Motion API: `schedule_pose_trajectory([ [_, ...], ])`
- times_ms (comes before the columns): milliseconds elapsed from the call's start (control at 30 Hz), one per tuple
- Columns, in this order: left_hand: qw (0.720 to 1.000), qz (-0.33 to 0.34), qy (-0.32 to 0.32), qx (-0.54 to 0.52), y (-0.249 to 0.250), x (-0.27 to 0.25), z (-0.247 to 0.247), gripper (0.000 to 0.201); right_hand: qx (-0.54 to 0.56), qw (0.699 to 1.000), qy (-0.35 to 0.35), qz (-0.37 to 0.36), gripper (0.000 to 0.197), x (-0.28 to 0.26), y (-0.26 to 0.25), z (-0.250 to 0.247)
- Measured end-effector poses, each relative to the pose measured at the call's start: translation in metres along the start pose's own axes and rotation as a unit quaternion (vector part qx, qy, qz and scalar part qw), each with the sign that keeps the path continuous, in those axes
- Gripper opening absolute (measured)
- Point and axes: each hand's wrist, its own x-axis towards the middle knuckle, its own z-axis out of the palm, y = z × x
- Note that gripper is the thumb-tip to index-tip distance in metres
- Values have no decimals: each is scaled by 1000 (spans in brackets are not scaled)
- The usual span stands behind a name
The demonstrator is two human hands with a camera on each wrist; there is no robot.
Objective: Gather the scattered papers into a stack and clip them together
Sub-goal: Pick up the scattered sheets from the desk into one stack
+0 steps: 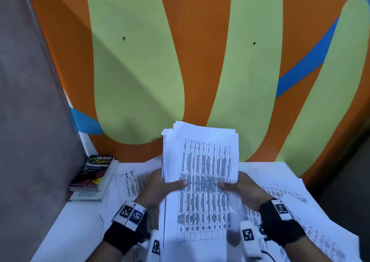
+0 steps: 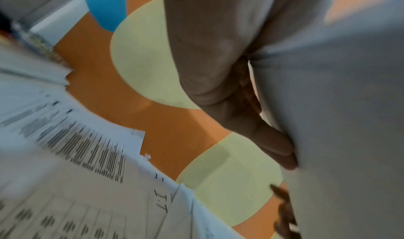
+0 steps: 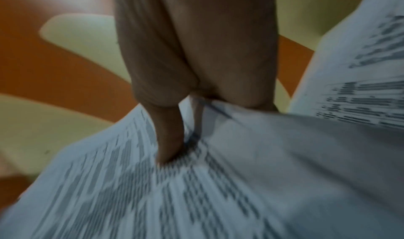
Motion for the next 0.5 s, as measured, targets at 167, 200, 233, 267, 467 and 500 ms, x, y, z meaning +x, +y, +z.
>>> schedule_pose_trajectory([
  [167, 986, 82, 122, 76, 21, 11, 4, 38, -73, 954, 198, -212, 38, -6, -30, 17],
  [200, 980, 92, 153, 91, 26, 13, 4, 60, -75, 945, 209, -242, 34, -11, -39, 21],
  [233, 976, 106, 167, 94, 30, 16, 4, 75, -69, 937, 212, -268, 32, -15, -46, 24],
  [267, 974, 121, 172, 87, 34, 17, 3, 73, -61, 933, 215, -283, 30, -18, -52, 25],
  [467, 974, 131, 181, 45, 28, 11, 13, 47, -50, 953, 161, -251, 48, -28, -39, 16],
  [500, 971, 123, 200, 46, 19, 10, 15, 47, -61, 955, 166, -236, 47, -27, -31, 15],
])
